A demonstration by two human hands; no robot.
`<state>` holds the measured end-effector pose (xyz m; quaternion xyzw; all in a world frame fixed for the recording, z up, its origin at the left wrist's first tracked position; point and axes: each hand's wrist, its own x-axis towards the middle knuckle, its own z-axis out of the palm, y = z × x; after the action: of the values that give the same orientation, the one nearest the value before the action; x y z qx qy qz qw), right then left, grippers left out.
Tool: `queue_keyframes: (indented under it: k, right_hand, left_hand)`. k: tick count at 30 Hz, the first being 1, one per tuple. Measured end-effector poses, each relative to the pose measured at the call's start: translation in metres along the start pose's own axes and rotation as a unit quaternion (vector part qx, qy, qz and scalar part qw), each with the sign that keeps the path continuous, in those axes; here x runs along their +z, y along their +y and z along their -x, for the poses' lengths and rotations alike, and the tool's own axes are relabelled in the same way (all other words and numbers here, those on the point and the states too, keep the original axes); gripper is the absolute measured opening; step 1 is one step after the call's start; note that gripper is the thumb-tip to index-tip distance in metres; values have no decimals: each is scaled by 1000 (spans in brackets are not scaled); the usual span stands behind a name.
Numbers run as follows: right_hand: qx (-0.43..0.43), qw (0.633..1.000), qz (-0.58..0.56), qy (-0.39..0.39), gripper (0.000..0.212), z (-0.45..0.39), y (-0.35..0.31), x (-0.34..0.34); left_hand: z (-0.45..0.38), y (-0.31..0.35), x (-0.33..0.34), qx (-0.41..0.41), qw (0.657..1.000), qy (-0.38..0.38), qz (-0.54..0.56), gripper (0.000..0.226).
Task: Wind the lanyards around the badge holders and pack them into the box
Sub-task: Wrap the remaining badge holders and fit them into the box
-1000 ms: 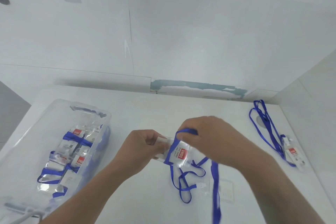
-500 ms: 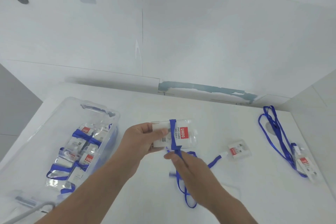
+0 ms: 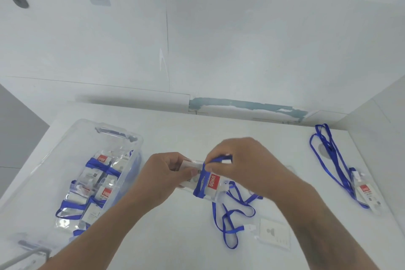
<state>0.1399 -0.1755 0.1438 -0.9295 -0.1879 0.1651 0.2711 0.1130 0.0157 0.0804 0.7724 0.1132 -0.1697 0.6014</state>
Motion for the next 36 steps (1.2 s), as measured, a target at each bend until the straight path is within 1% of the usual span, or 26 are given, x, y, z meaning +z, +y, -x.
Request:
queue_keyframes:
  k: [2, 5, 7, 8, 9, 10, 12, 13, 14, 16, 17, 18, 20, 22, 25, 28, 30, 32, 34, 36]
  right_hand:
    - [10, 996, -83, 8, 5, -11, 5, -10]
    - [24, 981, -190, 18, 3, -23, 14, -15]
    - [53, 955, -291, 1, 4, -26, 22, -9]
    - [61, 930, -361, -23, 5, -27, 26, -4]
    - [62, 895, -438, -51, 7, -27, 30, 3]
    - [71, 852, -514, -66, 11, -28, 28, 9]
    - [132, 780, -610, -49, 24, -29, 24, 17]
    - [153, 758, -633, -22, 30, -31, 21, 18]
    - [144, 754, -641, -3, 34, -33, 19, 19]
    - [88, 779, -621, 25, 44, -40, 16, 19]
    - [81, 792, -603, 47, 51, -43, 16, 18]
    - [93, 803, -585, 66, 52, -44, 15, 16]
    - [109, 843, -519, 97, 43, -42, 10, 11]
    - [122, 894, -418, 103, 35, -35, 4, 11]
    - [117, 940, -306, 97, 31, -24, -4, 20]
    - [82, 966, -236, 64, 23, -10, -10, 32]
    - [71, 980, -185, 26, 25, 0, -11, 39]
    - [54, 995, -89, 9, 28, 7, -10, 40]
    - [30, 999, -10, 24, 26, 10, -9, 32]
    - [12, 997, -16, 69, 17, 8, -8, 19]
  left_hand:
    - [1, 5, -3, -2, 1000, -19, 10, 3]
    - [1, 15, -11, -7, 997, -41, 59, 3]
    - [0, 21, -14, -15, 993, -65, 96, 5]
    - [0, 24, -14, -17, 990, -78, 113, 7]
    - [0, 27, -15, -15, 987, -84, 133, 9]
    - [0, 30, -16, -9, 985, -86, 151, 11]
    - [-3, 38, -16, 10, 981, -74, 181, 15]
    - [-7, 43, -17, 20, 980, -59, 190, 19]
    - [-11, 48, -18, 29, 980, -41, 191, 20]
    - [-20, 60, -20, 51, 982, -10, 184, 13]
    - [-24, 67, -21, 62, 982, -1, 181, 11]
    - [-25, 73, -22, 70, 981, 1, 179, 11]
    - [-27, 82, -23, 80, 981, 1, 177, 11]
    - [-29, 84, -22, 77, 982, 9, 171, 12]
    - [-30, 77, -22, 71, 984, 39, 156, 15]
    - [-31, 67, -21, 64, 985, 83, 140, 13]
    - [-30, 62, -19, 61, 986, 114, 103, 8]
    - [-29, 53, -18, 60, 989, 125, 47, 9]
    - [-27, 43, -18, 52, 992, 115, 9, 11]
    - [-22, 36, -17, 48, 995, 87, -15, 10]
